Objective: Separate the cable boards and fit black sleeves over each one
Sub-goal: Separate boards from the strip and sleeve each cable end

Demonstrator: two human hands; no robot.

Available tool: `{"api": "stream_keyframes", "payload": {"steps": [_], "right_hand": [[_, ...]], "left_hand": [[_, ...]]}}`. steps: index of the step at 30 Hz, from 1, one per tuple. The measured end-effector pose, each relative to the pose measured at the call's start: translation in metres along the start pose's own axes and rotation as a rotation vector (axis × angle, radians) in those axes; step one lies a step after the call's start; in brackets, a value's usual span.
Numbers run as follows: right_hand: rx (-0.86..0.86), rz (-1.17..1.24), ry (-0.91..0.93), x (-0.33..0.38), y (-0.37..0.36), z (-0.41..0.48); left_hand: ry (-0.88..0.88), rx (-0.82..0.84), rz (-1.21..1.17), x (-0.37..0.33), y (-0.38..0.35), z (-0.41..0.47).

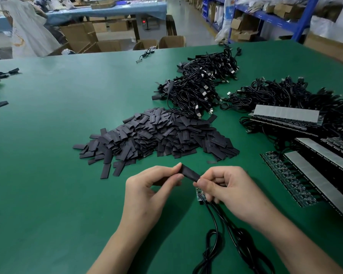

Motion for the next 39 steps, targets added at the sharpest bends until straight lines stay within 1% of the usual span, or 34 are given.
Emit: {"api": "stream_keyframes", "payload": {"steps": [3, 9, 12, 16, 20, 27, 29, 32, 35, 39], "right_hand": [[0.014, 0.038, -0.006, 0.001, 0.001, 0.0], [0.008, 0.031, 0.006, 0.008, -0.003, -0.002], [0.003, -0.051, 0.06, 0.013, -0.001, -0.004], [-0.032, -0.149, 0.108, 0.018, -0.002, -0.008], [-0.071, -0.142, 0.113, 0.018, -0.005, -0.009], [-0.083, -0.114, 0.12, 0.02, -0.007, -0.011], [-0.082, -0.111, 0.119, 0.019, -0.007, -0.011], [-0.079, -0.142, 0.142, 0.019, -0.008, -0.011], [-0.067, -0.203, 0.199, 0.019, -0.004, -0.01], [-0.061, -0.461, 0.346, 0.016, 0.013, -0.003]], "left_hand": [[0.018, -0.008, -0.019, 0.001, 0.0, 0.0], [0.242, -0.072, -0.255, 0.003, -0.003, -0.003], [0.334, -0.108, -0.365, 0.003, -0.004, -0.001], [0.341, -0.113, -0.374, 0.001, -0.005, -0.001], [0.306, -0.105, -0.34, 0.0, -0.007, -0.003], [0.173, -0.088, -0.181, -0.001, -0.006, -0.005], [0.159, -0.091, -0.175, -0.001, -0.006, -0.005], [0.212, -0.097, -0.256, -0.002, -0.007, -0.005], [0.306, -0.129, -0.348, 0.0, -0.006, -0.001], [0.451, -0.277, -0.44, 0.007, 0.002, 0.005]]}}
Point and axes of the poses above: each hand's wrist, its own z-axis towards the middle knuckle, its own y-axis out of the back of the hand, x = y × z, the point moved 3 cm from there along z, towards the middle knuckle, and after that the axes turned 14 degrees about -x, right-handed, at the moved point
